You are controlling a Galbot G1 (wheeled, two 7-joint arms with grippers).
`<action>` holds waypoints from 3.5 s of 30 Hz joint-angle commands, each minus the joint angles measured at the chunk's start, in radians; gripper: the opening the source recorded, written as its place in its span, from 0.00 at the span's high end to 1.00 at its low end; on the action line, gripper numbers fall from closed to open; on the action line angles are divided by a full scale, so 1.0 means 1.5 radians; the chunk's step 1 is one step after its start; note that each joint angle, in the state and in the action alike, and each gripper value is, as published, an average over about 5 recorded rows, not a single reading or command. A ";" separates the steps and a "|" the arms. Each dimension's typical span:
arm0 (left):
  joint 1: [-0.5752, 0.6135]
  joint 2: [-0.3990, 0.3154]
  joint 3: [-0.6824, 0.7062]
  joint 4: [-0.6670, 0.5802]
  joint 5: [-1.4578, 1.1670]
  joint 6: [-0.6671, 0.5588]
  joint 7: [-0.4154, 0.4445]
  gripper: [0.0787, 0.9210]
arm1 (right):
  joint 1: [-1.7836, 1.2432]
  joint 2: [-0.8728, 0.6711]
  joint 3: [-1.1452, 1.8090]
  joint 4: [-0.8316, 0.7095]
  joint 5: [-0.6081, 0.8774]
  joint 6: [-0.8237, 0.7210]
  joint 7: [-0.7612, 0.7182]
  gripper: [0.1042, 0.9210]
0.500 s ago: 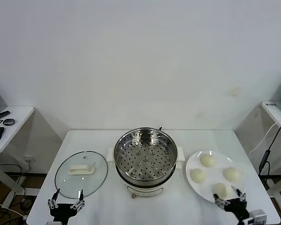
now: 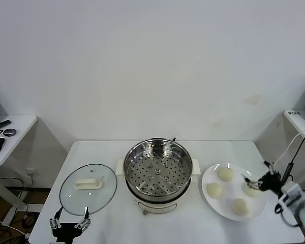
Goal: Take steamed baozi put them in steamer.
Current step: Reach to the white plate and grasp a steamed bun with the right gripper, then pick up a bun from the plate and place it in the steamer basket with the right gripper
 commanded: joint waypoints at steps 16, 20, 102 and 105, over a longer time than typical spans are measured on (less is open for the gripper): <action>-0.027 0.008 -0.006 0.004 -0.012 0.006 0.007 0.12 | 0.730 -0.268 -0.911 -0.325 -0.097 0.132 -0.324 0.12; -0.027 0.009 -0.009 0.007 -0.013 0.006 0.007 0.12 | 0.680 -0.228 -0.870 -0.367 -0.104 0.142 -0.313 0.12; -0.049 0.010 0.009 0.028 0.025 -0.012 -0.015 0.12 | 1.220 0.086 -1.181 -0.529 0.219 0.291 -0.321 0.40; -0.049 0.011 0.009 0.021 0.028 -0.016 -0.018 0.12 | 1.263 0.145 -1.207 -0.540 0.228 0.334 -0.331 0.40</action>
